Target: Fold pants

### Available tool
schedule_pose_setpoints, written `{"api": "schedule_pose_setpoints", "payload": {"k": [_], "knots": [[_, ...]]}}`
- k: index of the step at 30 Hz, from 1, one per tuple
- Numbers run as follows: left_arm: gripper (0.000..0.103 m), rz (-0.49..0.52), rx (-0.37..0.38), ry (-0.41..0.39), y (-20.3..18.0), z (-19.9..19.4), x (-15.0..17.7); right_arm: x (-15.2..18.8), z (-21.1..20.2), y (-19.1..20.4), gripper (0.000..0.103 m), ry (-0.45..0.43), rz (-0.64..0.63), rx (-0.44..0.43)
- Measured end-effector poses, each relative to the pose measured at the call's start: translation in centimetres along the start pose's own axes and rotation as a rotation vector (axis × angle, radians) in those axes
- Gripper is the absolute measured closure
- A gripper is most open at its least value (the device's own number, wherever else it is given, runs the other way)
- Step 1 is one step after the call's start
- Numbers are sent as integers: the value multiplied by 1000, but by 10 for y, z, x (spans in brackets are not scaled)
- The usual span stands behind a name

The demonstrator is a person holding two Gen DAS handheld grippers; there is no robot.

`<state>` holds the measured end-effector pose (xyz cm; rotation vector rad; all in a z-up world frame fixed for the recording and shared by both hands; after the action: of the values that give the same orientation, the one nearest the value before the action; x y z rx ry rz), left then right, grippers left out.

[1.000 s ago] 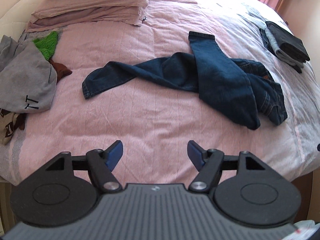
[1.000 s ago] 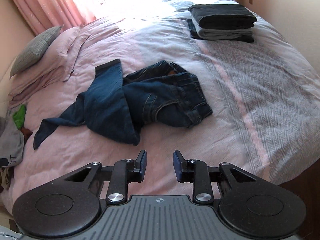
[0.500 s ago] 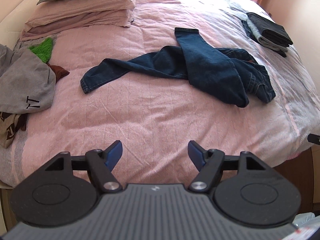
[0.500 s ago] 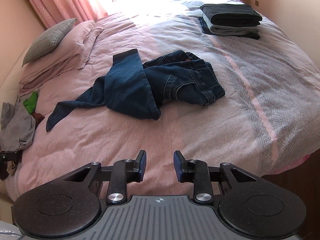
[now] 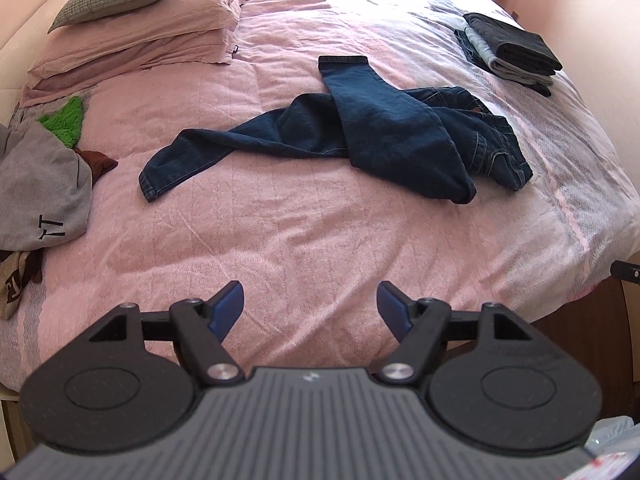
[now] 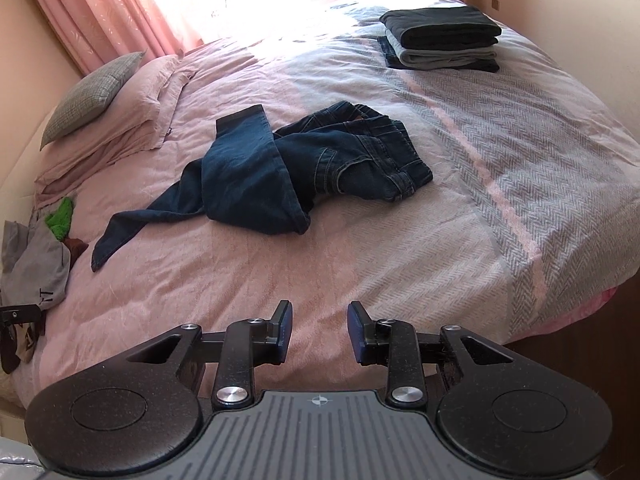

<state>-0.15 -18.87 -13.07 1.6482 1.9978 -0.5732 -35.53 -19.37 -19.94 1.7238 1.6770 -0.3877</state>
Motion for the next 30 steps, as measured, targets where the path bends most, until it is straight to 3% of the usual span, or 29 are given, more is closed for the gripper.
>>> {"api": "schedule_pose_setpoints", "payload": {"k": [10, 17, 22, 24, 30], "knots": [[32, -50, -24, -10, -27, 26, -18, -24, 30, -32, 75, 17, 21, -37], [31, -158, -98, -17, -54, 67, -46, -69, 73, -122, 74, 35, 250, -63], [28, -246, -163, -31, -72, 88, -64, -103, 108, -179, 60, 47, 343, -95], [28, -285, -182, -34, -77, 95, -67, -108, 128, -193, 53, 67, 399, -121], [28, -335, -235, -13, -84, 125, -65, -95, 198, -224, 50, 136, 627, -202]]}}
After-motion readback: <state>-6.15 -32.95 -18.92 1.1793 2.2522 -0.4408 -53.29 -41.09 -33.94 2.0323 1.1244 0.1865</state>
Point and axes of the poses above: each gripper's, at about its wrist camera, not at the fingertips, and z roughly the way its jaws point, y to its left, x to its underside, the point moved 4 cm from there along z, roughly the way its jaws point, and after that the axes turned 12 degrees about -y, right-handed, at the moved point
